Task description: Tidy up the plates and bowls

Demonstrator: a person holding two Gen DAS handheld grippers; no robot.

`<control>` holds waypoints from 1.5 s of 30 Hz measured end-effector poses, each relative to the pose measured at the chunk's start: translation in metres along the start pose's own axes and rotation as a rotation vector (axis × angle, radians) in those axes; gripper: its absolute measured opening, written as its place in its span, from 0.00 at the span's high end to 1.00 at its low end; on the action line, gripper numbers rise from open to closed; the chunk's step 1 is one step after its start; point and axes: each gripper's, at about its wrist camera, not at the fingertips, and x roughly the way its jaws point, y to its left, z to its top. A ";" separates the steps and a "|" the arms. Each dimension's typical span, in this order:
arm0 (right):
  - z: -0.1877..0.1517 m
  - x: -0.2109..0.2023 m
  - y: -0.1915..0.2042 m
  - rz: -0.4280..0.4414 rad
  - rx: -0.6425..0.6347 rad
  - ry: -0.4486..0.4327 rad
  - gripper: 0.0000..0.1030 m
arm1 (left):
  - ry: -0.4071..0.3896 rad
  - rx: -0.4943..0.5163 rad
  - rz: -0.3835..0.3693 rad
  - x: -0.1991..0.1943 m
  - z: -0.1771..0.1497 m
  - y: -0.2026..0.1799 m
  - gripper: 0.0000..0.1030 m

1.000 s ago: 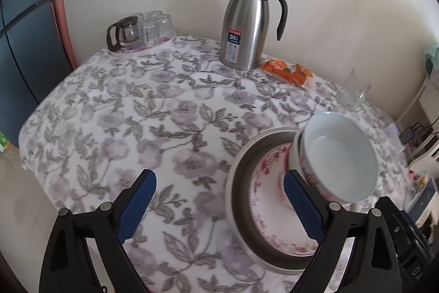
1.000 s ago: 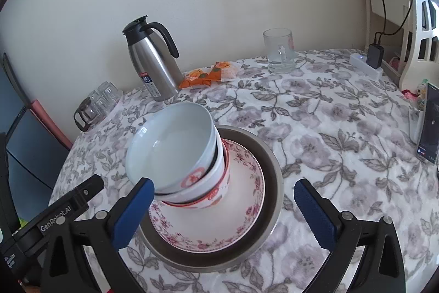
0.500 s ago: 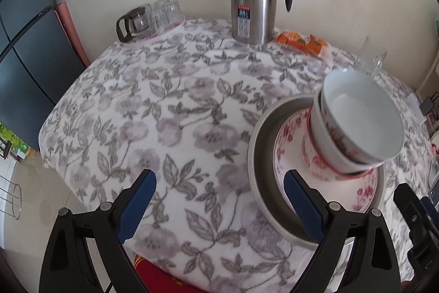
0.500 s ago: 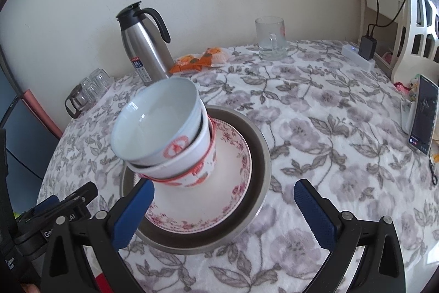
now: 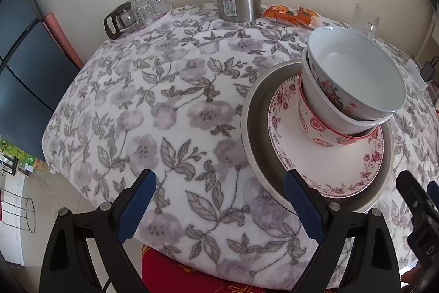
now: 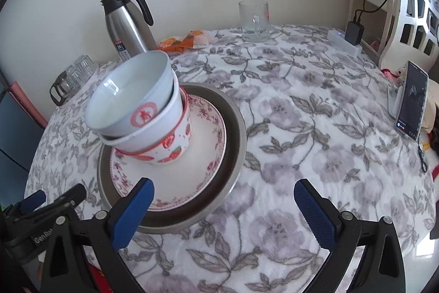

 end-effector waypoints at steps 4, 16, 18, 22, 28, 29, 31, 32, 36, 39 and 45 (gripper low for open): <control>-0.005 0.000 -0.002 -0.007 -0.006 0.007 0.00 | 0.018 -0.010 -0.017 0.002 -0.001 0.002 0.08; -0.011 0.001 -0.004 -0.021 -0.010 0.020 0.00 | 0.043 -0.001 -0.053 0.002 -0.005 -0.001 0.08; -0.012 0.001 -0.005 -0.023 -0.010 0.022 0.00 | 0.044 0.001 -0.057 0.002 -0.005 -0.001 0.08; -0.013 0.001 -0.005 -0.027 -0.007 0.025 0.00 | 0.046 0.003 -0.061 0.002 -0.004 -0.001 0.08; -0.012 0.002 -0.006 -0.029 -0.006 0.027 0.00 | 0.049 0.005 -0.065 0.003 -0.004 0.000 0.08; -0.012 0.002 -0.006 -0.030 -0.006 0.027 0.00 | 0.050 0.004 -0.066 0.003 -0.004 0.000 0.08; -0.012 0.002 -0.006 -0.030 -0.006 0.028 0.00 | 0.053 0.002 -0.066 0.004 -0.004 0.001 0.08; -0.012 0.002 -0.007 -0.030 -0.007 0.028 0.00 | 0.054 0.001 -0.067 0.004 -0.004 0.001 0.08; -0.012 0.002 -0.006 -0.030 -0.007 0.027 0.00 | 0.054 0.002 -0.068 0.004 -0.004 0.001 0.08; -0.012 0.002 -0.007 -0.030 -0.010 0.029 0.00 | 0.056 0.000 -0.069 0.004 -0.004 0.001 0.08; -0.012 0.002 -0.006 -0.032 -0.007 0.029 0.00 | 0.059 -0.002 -0.074 0.005 -0.004 0.001 0.08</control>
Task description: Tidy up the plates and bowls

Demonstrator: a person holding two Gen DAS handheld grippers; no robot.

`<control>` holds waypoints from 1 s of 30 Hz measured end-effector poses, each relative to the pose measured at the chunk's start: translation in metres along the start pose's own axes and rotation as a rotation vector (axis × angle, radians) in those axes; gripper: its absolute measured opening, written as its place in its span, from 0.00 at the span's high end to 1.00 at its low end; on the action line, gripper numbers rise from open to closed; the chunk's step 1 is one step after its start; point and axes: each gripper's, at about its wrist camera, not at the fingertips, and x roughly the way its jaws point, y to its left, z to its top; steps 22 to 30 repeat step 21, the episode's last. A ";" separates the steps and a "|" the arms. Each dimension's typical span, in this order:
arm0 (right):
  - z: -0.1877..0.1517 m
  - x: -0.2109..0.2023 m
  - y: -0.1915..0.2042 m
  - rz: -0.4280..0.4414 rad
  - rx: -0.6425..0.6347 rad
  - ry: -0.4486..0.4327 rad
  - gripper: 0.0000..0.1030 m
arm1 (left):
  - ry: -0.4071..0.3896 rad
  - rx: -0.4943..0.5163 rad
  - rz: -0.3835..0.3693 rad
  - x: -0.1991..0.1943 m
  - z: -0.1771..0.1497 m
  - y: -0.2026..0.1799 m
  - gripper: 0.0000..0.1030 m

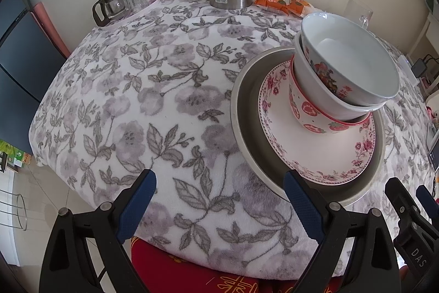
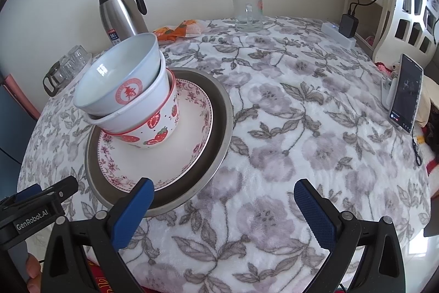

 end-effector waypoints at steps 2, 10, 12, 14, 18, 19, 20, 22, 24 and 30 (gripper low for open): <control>0.000 0.000 0.000 0.001 -0.001 0.001 0.00 | 0.002 0.000 0.000 0.000 0.000 0.000 0.08; -0.001 0.000 -0.001 -0.003 0.003 0.002 0.00 | 0.005 0.001 -0.002 0.001 0.001 0.000 0.08; -0.001 0.001 -0.001 -0.004 0.004 0.004 0.00 | 0.005 0.003 -0.003 0.001 0.001 0.000 0.08; -0.001 0.001 -0.001 -0.004 0.003 0.004 0.00 | 0.005 0.002 -0.004 0.001 0.001 0.000 0.08; -0.001 0.001 -0.001 -0.005 0.004 0.005 0.00 | -0.014 -0.006 -0.007 -0.003 0.000 0.001 0.08; -0.001 0.001 -0.002 -0.005 0.004 0.006 0.00 | -0.017 -0.005 -0.009 -0.004 0.000 0.001 0.08; -0.001 0.001 -0.002 -0.005 0.004 0.006 0.00 | -0.015 -0.003 -0.011 -0.004 0.000 0.000 0.08; -0.001 0.001 -0.001 -0.006 0.004 0.006 0.00 | -0.013 0.000 -0.016 -0.003 0.000 -0.001 0.08; -0.001 0.001 -0.001 -0.006 0.004 0.006 0.00 | -0.013 0.000 -0.016 -0.003 0.000 -0.001 0.08; -0.001 0.001 -0.001 -0.006 0.004 0.006 0.00 | -0.013 0.000 -0.016 -0.003 0.000 -0.001 0.08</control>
